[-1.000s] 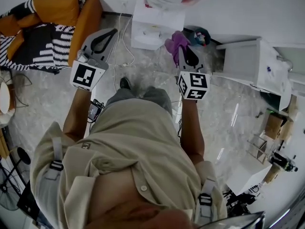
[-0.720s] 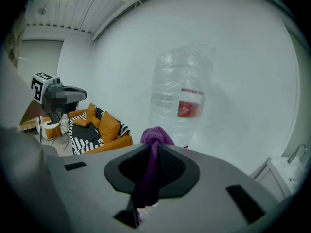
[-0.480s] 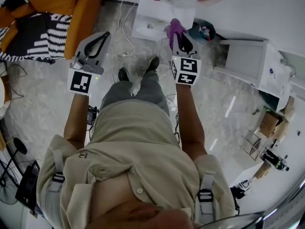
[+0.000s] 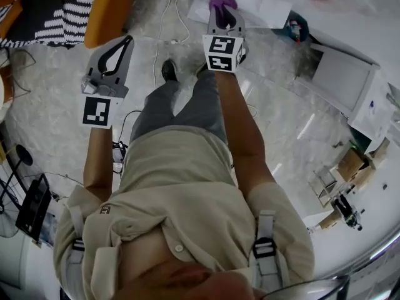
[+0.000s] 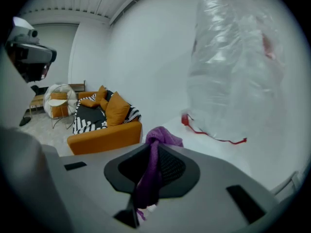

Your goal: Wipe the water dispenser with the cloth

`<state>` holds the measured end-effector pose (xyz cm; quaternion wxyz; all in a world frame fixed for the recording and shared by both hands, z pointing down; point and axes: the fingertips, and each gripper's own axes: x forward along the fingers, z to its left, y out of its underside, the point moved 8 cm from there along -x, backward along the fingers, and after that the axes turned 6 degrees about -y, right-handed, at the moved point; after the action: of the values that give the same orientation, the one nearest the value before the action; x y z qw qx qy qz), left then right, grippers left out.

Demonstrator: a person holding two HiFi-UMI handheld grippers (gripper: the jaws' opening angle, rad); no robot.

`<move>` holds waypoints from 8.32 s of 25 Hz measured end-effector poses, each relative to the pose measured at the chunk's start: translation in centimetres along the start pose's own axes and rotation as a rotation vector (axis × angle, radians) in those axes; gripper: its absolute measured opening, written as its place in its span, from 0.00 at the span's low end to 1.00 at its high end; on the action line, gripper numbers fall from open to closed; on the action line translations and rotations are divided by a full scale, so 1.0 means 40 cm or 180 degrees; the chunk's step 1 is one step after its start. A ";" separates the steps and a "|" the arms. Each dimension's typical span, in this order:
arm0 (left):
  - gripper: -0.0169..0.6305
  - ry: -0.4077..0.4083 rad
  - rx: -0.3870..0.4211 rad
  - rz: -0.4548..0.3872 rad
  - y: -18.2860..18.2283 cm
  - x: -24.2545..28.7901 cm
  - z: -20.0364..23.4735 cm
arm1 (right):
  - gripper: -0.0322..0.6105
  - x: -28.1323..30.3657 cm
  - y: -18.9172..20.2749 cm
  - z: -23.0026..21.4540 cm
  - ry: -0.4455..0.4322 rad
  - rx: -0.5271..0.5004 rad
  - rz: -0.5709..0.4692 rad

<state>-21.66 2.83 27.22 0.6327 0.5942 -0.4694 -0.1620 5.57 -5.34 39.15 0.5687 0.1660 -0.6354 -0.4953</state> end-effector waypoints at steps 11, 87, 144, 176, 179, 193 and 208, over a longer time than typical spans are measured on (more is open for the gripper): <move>0.05 0.0119 0.0153 0.0149 0.055 0.048 -0.018 | 0.15 0.070 0.061 0.020 -0.0080 -0.0380 0.0006; 0.05 0.0075 -0.0237 0.0261 0.153 0.069 -0.002 | 0.15 0.174 0.032 0.118 -0.0228 -0.0067 -0.0210; 0.05 0.0763 0.0032 0.0585 0.201 0.371 -0.224 | 0.14 0.122 0.731 -0.342 0.0654 0.0617 0.0905; 0.05 0.0679 0.0123 0.0620 0.368 0.405 -0.169 | 0.15 0.493 0.864 -0.164 -0.0267 0.0935 0.1183; 0.05 0.0666 0.0089 0.0608 0.376 0.404 -0.156 | 0.15 0.466 0.887 -0.204 0.0033 0.1006 0.1240; 0.05 0.0604 -0.0002 0.0586 0.417 0.394 -0.101 | 0.14 0.567 0.865 -0.035 -0.0157 0.0969 0.1412; 0.05 0.0391 -0.0184 0.0559 0.467 0.353 -0.037 | 0.14 0.616 0.696 0.148 -0.0591 0.0176 0.0938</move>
<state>-19.92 -2.52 49.99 0.6889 0.5411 -0.4752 -0.0826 2.80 -9.15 76.50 0.5692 0.0403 -0.7161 -0.4021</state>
